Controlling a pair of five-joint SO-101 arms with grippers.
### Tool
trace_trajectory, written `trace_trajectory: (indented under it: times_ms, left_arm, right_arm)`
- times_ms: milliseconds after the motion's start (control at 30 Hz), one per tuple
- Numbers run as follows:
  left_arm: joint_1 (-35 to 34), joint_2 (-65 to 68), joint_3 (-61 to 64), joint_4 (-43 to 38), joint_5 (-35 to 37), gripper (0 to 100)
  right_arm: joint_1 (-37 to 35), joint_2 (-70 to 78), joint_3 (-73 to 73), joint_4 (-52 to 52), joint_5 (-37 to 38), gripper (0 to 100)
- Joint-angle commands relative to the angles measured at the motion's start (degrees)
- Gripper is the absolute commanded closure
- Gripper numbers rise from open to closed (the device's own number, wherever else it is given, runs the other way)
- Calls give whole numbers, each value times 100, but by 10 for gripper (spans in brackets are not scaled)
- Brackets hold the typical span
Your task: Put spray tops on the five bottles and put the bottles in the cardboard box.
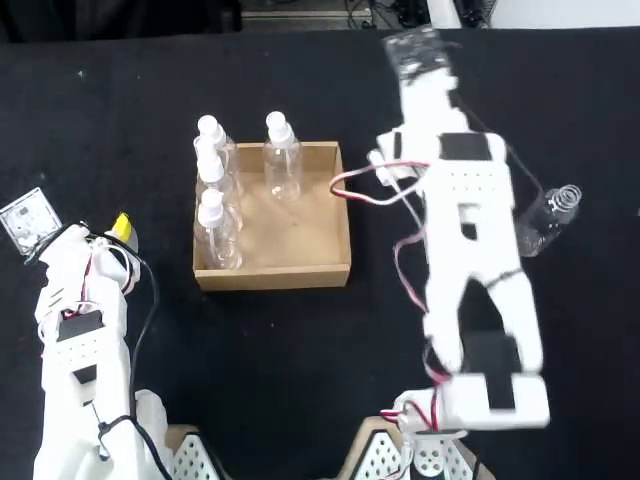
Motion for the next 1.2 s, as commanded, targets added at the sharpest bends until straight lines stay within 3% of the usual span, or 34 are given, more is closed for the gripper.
trace_trajectory:
  times_ms: [0, 333, 933, 1033, 1167]
  left_arm:
    - [75, -62, -40, -132, -35, 798]
    - [66, -62, -40, -132, -35, 798]
    - [66, -62, -40, -132, -35, 798]
    - [66, -62, -40, -132, -35, 798]
    - [66, -62, -48, -132, -35, 798]
  right_arm:
    - [-114, 752, -1033, 387, 114, 765]
    - [-167, 2563, -2677, 721, 299, 769]
    - [-229, 4541, -3996, 730, 686, 770]
    - [-193, 4629, -4013, 730, 1002, 822]
    - [-132, 4620, -4022, 800, 1134, 975]
